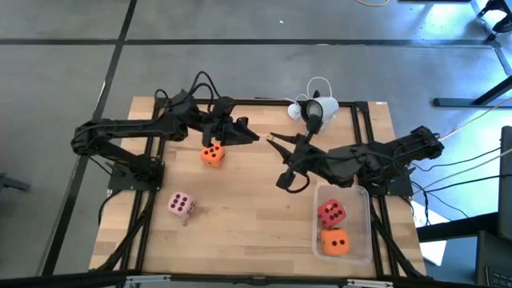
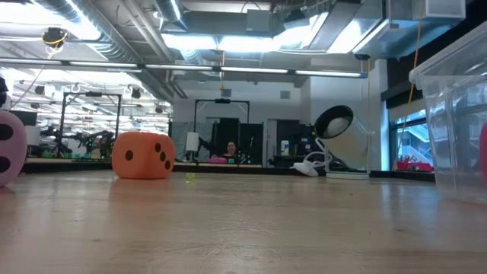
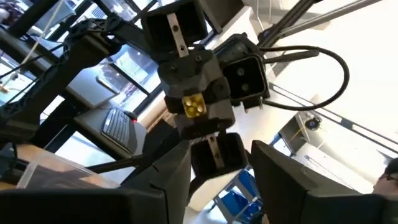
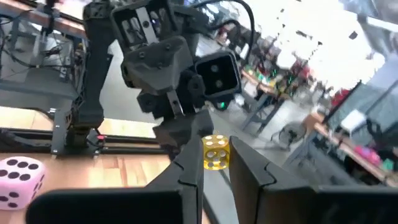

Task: Pick & Place Dice
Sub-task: Put the small yellow die into the transparent bin

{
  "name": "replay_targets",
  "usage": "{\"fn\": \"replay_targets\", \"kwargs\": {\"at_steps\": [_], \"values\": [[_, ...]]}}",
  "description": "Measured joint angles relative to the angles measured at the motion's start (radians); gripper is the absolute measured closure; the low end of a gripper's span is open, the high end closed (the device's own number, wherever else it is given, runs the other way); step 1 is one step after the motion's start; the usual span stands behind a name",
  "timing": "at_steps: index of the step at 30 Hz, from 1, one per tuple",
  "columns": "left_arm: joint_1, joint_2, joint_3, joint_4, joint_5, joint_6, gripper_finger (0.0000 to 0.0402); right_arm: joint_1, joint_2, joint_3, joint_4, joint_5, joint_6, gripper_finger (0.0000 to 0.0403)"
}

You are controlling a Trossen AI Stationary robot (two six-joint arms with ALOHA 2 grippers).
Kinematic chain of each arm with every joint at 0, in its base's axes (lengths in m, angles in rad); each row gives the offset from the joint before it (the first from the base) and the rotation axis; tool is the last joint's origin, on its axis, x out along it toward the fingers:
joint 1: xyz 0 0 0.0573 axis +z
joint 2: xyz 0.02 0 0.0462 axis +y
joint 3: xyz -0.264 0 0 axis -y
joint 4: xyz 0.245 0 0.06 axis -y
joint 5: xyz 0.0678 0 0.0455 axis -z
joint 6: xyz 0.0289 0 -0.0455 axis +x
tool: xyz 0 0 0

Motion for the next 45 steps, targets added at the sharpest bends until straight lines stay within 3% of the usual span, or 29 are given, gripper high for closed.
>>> {"fn": "replay_targets", "kwargs": {"at_steps": [4,9,15,20,28,37,45], "values": [[0.031,-0.015,0.000,-0.005,0.058,0.017,0.0248,0.020,-0.001,0.066,-0.177,0.018,0.184,0.0356],[0.044,-0.060,0.000,-0.088,0.104,0.103,0.0264,0.045,-0.023,0.164,-0.558,-0.017,0.574,0.0356],[0.044,-0.148,0.000,-0.374,0.088,0.305,0.0290,0.074,-0.072,0.221,-0.965,-0.175,1.066,0.0356],[0.036,-0.214,0.000,-0.658,-0.032,0.468,0.0309,0.126,-0.078,0.219,-1.249,-0.298,1.429,0.0356],[0.003,-0.288,0.000,-0.963,-0.243,0.535,0.0313,0.215,-0.100,0.095,-1.246,-0.427,1.654,0.0356],[-0.001,-0.306,0.000,-1.274,-0.375,0.536,0.0296,0.304,-0.100,-0.126,-1.247,-0.641,1.970,0.0356],[-0.021,-0.315,0.000,-1.341,-0.439,0.587,0.0285,0.363,-0.100,-0.323,-1.179,-0.846,2.203,0.0356]]}}
